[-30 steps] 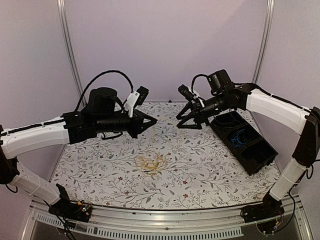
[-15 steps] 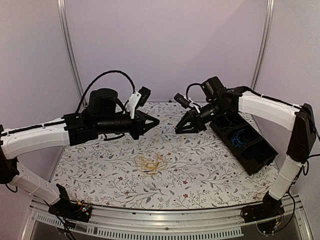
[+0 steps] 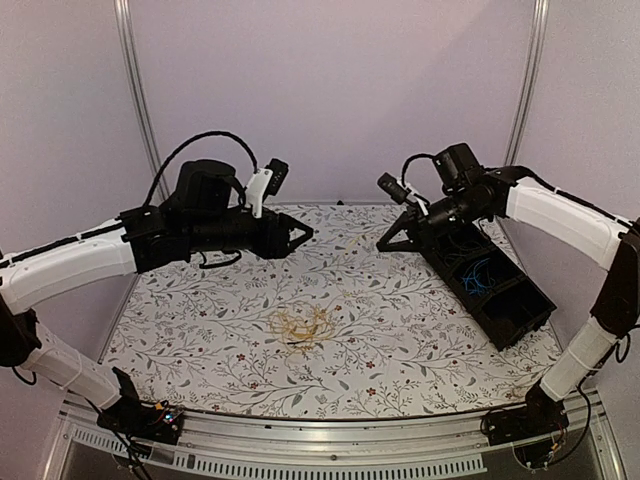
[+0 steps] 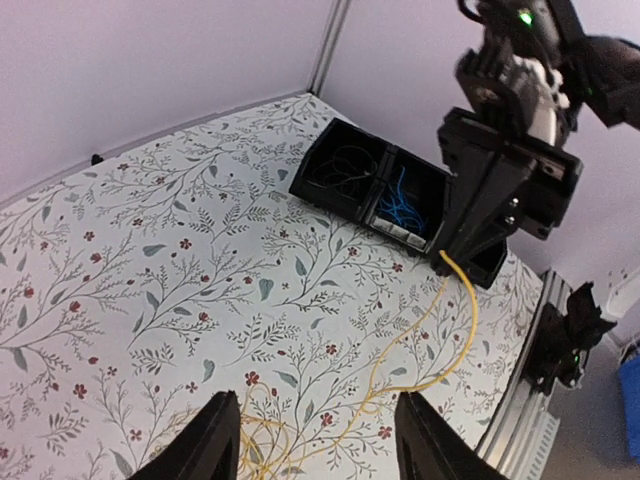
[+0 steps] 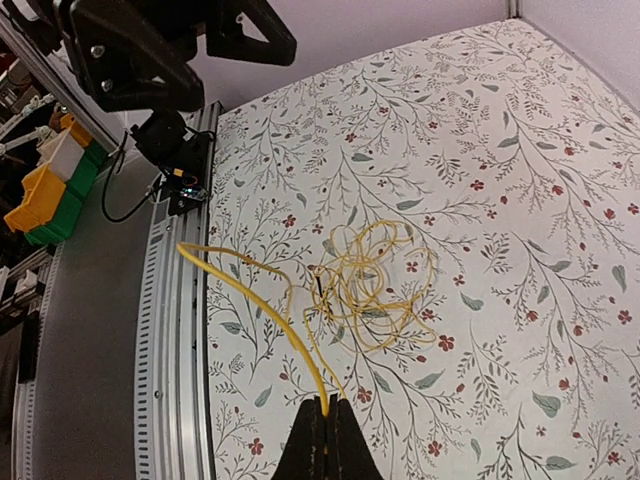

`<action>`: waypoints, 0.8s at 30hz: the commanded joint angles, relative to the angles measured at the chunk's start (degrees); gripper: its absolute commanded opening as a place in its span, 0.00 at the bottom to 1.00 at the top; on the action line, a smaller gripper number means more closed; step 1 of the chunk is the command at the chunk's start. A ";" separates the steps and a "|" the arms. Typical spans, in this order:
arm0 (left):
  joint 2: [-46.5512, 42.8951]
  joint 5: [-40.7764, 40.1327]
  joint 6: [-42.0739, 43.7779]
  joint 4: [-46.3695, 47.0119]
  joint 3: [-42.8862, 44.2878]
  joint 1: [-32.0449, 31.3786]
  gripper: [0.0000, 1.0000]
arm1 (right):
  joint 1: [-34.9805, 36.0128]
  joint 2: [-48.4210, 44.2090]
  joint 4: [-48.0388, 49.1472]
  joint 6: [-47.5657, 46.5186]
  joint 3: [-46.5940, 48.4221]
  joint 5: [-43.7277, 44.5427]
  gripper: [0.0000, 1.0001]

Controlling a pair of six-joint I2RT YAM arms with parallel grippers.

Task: Untangle the cables

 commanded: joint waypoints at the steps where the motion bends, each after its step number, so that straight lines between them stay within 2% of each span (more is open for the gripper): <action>1: 2.38 -3.44 -5.31 -16.53 12.68 4.68 0.49 | -9.52 -8.17 -5.71 -3.78 -2.81 2.89 0.00; 2: 2.92 -4.81 -5.87 -20.28 15.92 5.12 0.83 | -11.74 -9.33 -6.92 -4.46 -3.16 3.64 0.00; 3: 3.40 -5.48 -6.32 -23.47 18.90 5.42 0.99 | -13.98 -10.99 -8.55 -5.60 -3.25 4.49 0.00; 5: 4.13 -2.77 -5.78 -28.00 25.29 5.97 1.00 | -18.68 -13.19 -11.57 -8.24 -3.34 6.37 0.00; 8: 2.79 -2.14 -6.92 -27.10 33.15 6.03 1.00 | -25.44 -16.80 -15.19 -11.98 -3.63 10.02 0.00; 10: -0.84 -5.49 -11.02 -22.77 34.02 5.97 1.00 | -28.95 -18.78 -17.75 -14.32 -3.78 13.36 0.00; 13: -6.94 -8.60 -14.36 -14.41 30.62 5.88 1.00 | -33.72 -20.76 -21.41 -18.42 -3.88 18.94 0.00; 18: -12.55 -16.24 -16.00 -9.48 30.44 5.38 1.00 | -37.09 -22.75 -27.44 -23.27 -5.50 27.55 0.00; 24: -11.42 -22.38 -16.56 -8.93 36.17 3.80 1.00 | -37.48 -25.57 -32.18 -27.98 -12.39 40.16 0.00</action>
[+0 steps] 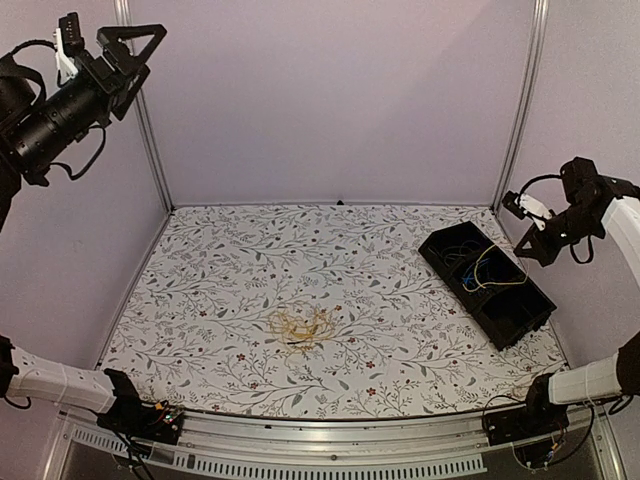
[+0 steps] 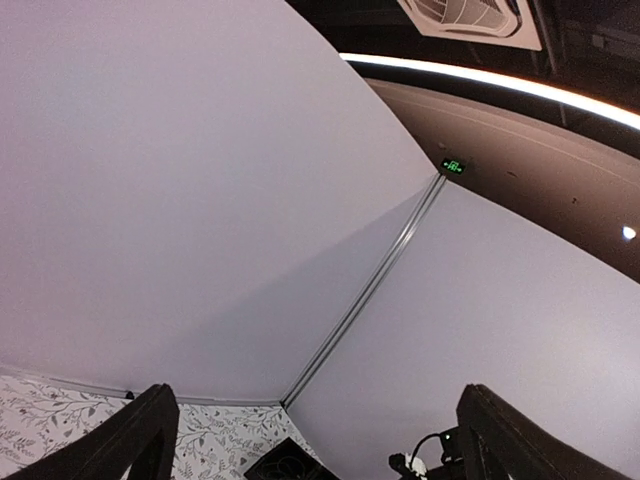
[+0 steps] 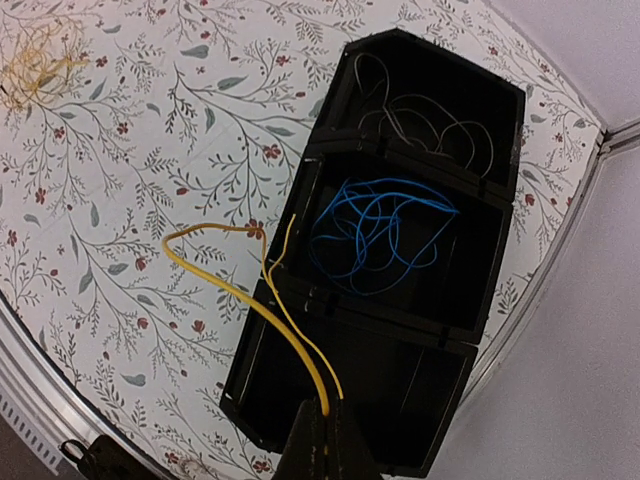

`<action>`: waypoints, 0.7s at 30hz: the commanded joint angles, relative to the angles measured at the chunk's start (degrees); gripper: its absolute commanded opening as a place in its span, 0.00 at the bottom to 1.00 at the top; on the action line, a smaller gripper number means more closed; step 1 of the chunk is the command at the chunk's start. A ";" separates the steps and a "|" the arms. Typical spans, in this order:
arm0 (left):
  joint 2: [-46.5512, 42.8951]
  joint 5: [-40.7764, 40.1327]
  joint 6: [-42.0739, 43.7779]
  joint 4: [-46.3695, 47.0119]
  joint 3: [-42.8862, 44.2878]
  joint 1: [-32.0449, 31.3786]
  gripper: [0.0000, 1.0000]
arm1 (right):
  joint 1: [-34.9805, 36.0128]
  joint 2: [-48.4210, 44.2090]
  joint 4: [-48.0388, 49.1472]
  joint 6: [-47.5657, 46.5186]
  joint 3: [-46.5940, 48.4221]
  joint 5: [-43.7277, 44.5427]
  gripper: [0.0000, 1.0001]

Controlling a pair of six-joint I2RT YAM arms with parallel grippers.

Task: Untangle the cables

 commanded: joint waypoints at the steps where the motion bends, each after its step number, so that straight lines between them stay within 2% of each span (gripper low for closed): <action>1: 3.83 -6.87 -0.59 1.39 5.02 -2.27 1.00 | -0.58 -2.29 -7.06 -6.68 -5.68 14.05 0.00; 5: 7.25 -12.76 4.47 3.92 10.63 -8.99 1.00 | -1.81 -3.50 -5.98 -9.26 -8.93 20.79 0.00; 7: 8.36 -16.29 8.73 7.36 10.98 -12.54 1.00 | -2.37 -3.16 -4.38 -9.69 -9.63 23.32 0.00; 10: 9.67 -18.55 11.63 9.50 11.03 -13.71 1.00 | -2.64 -1.92 -1.10 -9.84 -11.09 25.81 0.00; 13: 10.60 -23.88 17.60 13.79 10.46 -17.81 1.00 | -2.71 -0.90 3.61 -10.03 -14.57 27.89 0.00; 16: 12.14 -31.48 30.79 23.24 9.83 -24.71 1.00 | -2.71 0.46 10.10 -10.51 -18.53 30.68 0.00; 19: 15.02 -41.99 49.08 39.55 8.24 -31.96 1.00 | -2.72 2.43 14.46 -10.55 -19.31 30.71 0.00; 21: 16.84 -46.56 58.69 49.06 7.44 -34.09 1.00 | -2.72 4.21 15.36 -10.09 -18.61 29.25 0.00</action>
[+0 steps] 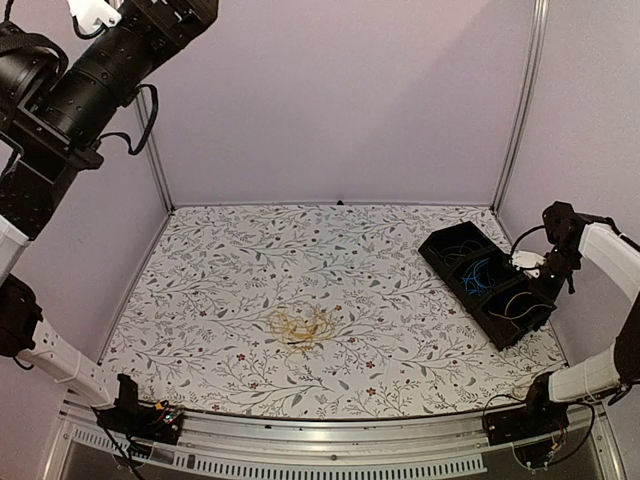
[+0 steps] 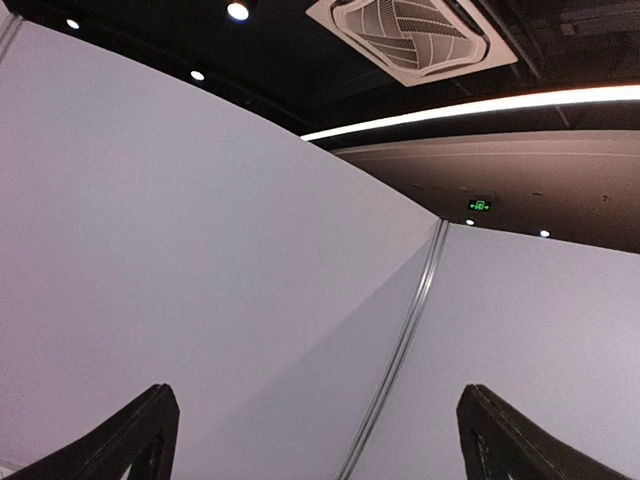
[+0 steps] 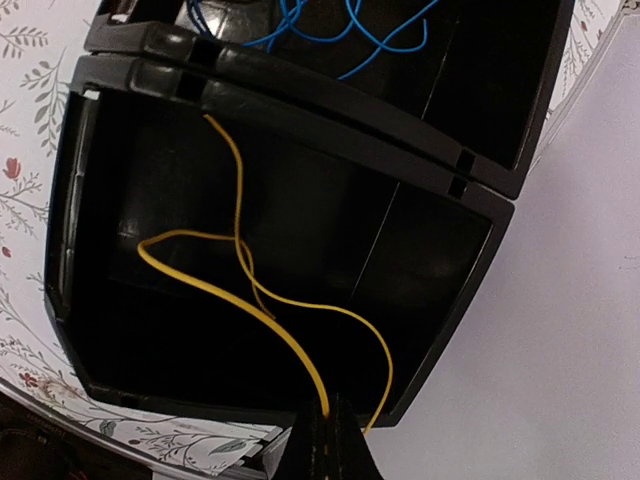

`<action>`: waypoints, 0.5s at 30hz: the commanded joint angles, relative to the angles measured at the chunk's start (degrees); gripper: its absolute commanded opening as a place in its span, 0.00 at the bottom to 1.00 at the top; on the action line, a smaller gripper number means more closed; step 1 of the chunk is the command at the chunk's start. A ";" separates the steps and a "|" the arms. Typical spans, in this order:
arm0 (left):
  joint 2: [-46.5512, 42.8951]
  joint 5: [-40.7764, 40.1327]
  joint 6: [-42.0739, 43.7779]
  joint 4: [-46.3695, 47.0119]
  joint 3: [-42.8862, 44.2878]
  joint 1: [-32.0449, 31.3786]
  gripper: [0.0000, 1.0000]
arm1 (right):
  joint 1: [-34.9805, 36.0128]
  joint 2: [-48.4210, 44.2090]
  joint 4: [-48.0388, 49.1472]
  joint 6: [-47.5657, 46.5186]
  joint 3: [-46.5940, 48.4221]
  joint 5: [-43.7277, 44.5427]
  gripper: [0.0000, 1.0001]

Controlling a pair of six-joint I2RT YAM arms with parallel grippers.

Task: Untangle the cables

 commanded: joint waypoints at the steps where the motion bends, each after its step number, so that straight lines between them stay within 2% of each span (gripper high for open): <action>1: 3.57 -15.13 27.11 26.18 -2.08 -4.96 1.00 | -0.29 3.34 7.41 0.10 0.91 -0.30 0.00; 8: 1.12 -12.19 26.66 27.01 -6.31 -4.88 1.00 | -0.27 8.45 7.72 1.31 1.55 -4.04 0.00; 11: 1.12 -11.65 28.44 29.78 -8.68 -2.13 1.00 | -0.20 8.63 7.10 1.73 2.89 -6.29 0.12; 14: -0.60 -10.02 24.63 25.83 -12.73 2.59 1.00 | -0.21 7.76 3.93 2.65 6.58 -10.23 0.31; 15: -1.67 -8.94 25.49 27.61 -15.14 3.74 1.00 | -0.21 7.27 2.69 3.10 7.85 -10.83 0.36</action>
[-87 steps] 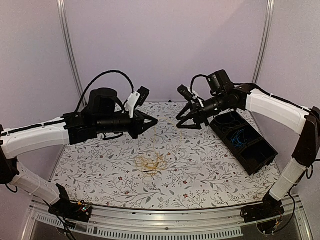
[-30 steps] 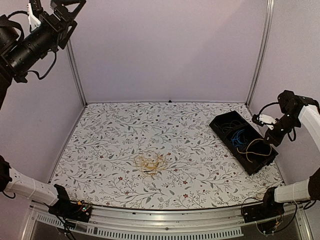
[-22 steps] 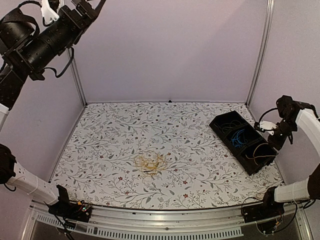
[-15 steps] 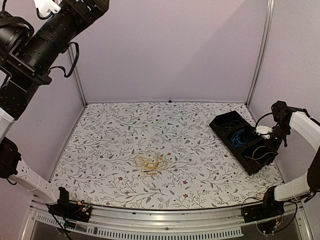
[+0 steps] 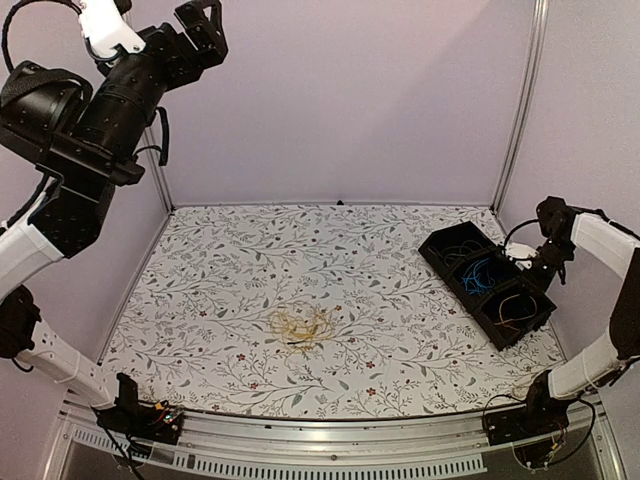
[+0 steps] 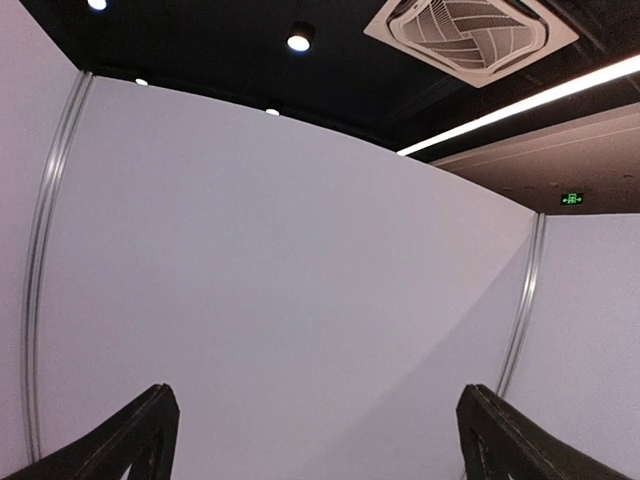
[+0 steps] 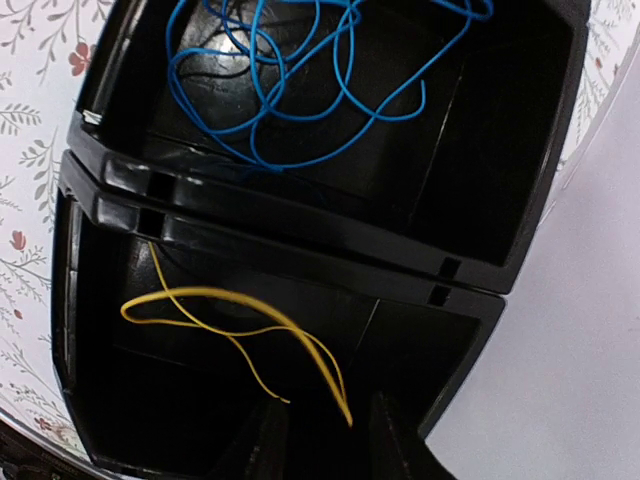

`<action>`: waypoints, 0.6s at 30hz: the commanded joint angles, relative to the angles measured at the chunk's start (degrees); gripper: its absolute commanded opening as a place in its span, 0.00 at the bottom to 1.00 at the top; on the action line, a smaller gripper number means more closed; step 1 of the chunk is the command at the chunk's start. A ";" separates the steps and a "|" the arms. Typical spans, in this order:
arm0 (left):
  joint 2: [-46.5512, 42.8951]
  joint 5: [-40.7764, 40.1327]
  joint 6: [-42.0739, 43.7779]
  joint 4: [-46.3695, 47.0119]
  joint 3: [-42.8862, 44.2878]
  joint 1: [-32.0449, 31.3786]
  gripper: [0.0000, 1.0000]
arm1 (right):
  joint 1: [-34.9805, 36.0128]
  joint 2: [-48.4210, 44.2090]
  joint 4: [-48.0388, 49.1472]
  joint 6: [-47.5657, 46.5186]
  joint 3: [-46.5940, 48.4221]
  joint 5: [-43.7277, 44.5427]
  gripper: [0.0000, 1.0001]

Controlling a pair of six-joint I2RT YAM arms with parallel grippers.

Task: Untangle the cables

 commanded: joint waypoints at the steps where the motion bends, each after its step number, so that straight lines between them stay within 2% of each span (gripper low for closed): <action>1: -3.87 2.22 -1.71 2.20 -7.27 6.00 1.00 | -0.21 -1.84 -3.68 1.77 7.15 -5.70 0.38; 3: -5.03 8.66 -13.74 -11.77 -6.64 11.00 1.00 | -0.21 -3.38 -5.57 1.89 9.31 -5.79 0.42; 5: -4.93 15.99 -25.76 -25.73 -5.79 19.12 1.00 | -0.22 -5.06 -7.26 1.90 11.68 -6.75 0.44; 7: -3.60 22.31 -31.59 -36.05 -7.66 25.92 1.00 | -0.15 -7.05 -8.28 2.35 14.01 -9.52 0.46; 10: -1.89 26.69 -29.54 -38.07 -13.78 30.65 1.00 | 0.96 -8.63 -7.90 4.27 15.59 -16.69 0.47; 12: -0.66 25.44 -28.79 -38.43 -19.27 31.89 1.00 | 3.85 -9.29 -5.62 5.86 15.01 -22.43 0.47; 16: -1.70 16.72 -31.24 -29.42 -34.31 36.00 1.00 | 16.73 -8.96 2.00 10.95 12.70 -31.12 0.47; 18: -0.28 20.24 -35.31 -31.35 -37.73 41.38 1.00 | 23.45 -7.45 8.32 15.21 11.69 -33.36 0.47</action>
